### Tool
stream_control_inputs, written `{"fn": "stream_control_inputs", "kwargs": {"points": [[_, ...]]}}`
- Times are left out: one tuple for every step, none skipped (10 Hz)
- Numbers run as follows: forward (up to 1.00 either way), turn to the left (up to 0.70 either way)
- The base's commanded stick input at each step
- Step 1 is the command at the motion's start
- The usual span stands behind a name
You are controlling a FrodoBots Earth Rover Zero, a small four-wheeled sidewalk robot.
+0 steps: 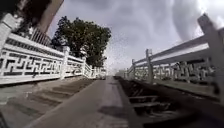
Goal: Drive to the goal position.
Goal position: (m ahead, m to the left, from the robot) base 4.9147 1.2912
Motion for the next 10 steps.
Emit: {"fn": "stream_control_inputs", "kwargs": {"points": [[0.45, 0.00], [0.45, 0.00], [0.45, 0.00], [0.45, 0.00], [0.45, 0.00], [0.45, -0.25], [0.45, -0.26], [0.45, -0.02], [0.45, 0.00], [0.45, 0.00]]}}
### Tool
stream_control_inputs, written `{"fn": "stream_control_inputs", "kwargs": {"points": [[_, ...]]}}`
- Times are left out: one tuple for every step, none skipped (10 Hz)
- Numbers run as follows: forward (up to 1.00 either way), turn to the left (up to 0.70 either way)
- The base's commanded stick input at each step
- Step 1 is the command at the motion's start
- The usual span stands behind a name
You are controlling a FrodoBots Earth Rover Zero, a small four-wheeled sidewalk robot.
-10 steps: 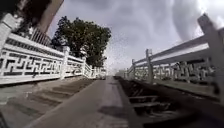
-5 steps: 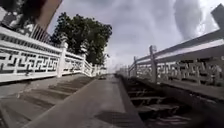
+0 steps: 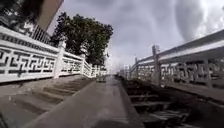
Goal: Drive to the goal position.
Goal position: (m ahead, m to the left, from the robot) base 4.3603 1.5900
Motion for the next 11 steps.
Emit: {"fn": "stream_control_inputs", "kwargs": {"points": [[0.45, 0.00], [0.45, 0.00], [0.45, 0.00], [0.45, 0.00], [0.45, 0.00], [0.45, 0.00], [0.45, 0.00], [0.45, 0.00], [0.45, 0.00], [0.45, 0.00], [0.45, 0.00]]}}
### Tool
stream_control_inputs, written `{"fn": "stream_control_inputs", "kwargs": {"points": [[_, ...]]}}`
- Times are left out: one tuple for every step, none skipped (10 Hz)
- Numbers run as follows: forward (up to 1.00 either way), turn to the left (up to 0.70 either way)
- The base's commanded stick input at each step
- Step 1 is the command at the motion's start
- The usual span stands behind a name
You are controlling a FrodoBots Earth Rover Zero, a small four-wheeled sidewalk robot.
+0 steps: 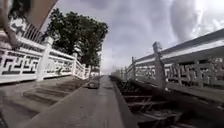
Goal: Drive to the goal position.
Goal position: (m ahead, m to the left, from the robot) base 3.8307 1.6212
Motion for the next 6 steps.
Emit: {"fn": "stream_control_inputs", "kwargs": {"points": [[0.45, 0.00], [0.45, 0.00], [0.45, 0.00], [0.45, 0.00], [0.45, 0.00], [0.45, 0.00]]}}
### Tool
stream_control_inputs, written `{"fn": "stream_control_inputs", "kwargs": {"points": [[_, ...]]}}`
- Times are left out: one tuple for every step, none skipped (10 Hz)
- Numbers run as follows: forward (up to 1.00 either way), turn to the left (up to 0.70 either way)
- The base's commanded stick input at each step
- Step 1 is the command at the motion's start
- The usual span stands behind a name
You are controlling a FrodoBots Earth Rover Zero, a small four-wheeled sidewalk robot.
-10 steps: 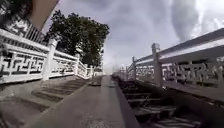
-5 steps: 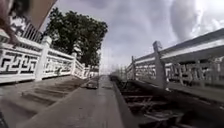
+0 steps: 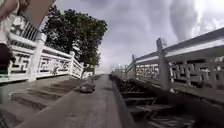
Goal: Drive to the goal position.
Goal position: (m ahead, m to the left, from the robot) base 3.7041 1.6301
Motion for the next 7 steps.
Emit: {"fn": "stream_control_inputs", "kwargs": {"points": [[0.45, 0.00], [0.45, 0.00], [0.45, 0.00], [0.45, 0.00], [0.45, 0.00], [0.45, 0.00], [0.45, 0.00]]}}
